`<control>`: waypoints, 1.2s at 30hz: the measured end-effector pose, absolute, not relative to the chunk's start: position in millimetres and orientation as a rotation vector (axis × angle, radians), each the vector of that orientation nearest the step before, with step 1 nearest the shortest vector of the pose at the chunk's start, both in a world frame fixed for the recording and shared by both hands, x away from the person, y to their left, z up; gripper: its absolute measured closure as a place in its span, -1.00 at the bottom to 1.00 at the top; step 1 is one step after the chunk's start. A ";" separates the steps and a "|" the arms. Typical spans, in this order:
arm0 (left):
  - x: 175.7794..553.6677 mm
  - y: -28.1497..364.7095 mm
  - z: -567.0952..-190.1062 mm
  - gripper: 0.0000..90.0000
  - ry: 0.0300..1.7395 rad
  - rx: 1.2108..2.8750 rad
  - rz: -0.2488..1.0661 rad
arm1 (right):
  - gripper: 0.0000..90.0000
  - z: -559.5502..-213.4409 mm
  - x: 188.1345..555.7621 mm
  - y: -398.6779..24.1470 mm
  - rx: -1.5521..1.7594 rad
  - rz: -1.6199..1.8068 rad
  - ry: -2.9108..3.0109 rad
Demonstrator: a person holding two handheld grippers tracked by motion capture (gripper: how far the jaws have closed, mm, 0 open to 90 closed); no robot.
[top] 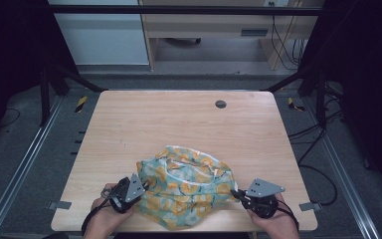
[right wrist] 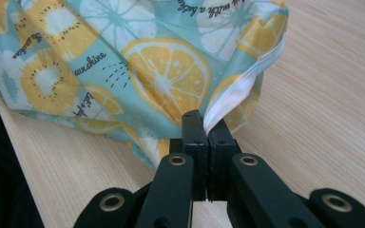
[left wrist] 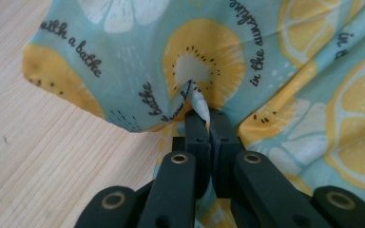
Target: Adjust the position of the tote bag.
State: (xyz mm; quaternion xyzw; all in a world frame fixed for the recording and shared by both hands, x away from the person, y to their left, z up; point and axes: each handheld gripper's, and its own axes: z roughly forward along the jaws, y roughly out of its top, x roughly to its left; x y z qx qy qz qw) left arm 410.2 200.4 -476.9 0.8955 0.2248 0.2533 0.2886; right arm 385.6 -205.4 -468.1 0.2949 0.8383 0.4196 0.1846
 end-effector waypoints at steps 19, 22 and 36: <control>430.8 188.9 -487.5 0.96 0.664 2.339 0.645 | 0.95 -472.2 400.0 -198.4 0.867 1.159 2.360; 431.8 186.7 -488.2 0.97 0.667 2.342 0.652 | 0.95 -472.2 401.1 -196.9 0.861 1.156 2.359; 438.0 184.8 -490.9 0.97 0.697 2.314 0.640 | 0.94 -474.1 409.8 -193.4 0.881 1.149 2.356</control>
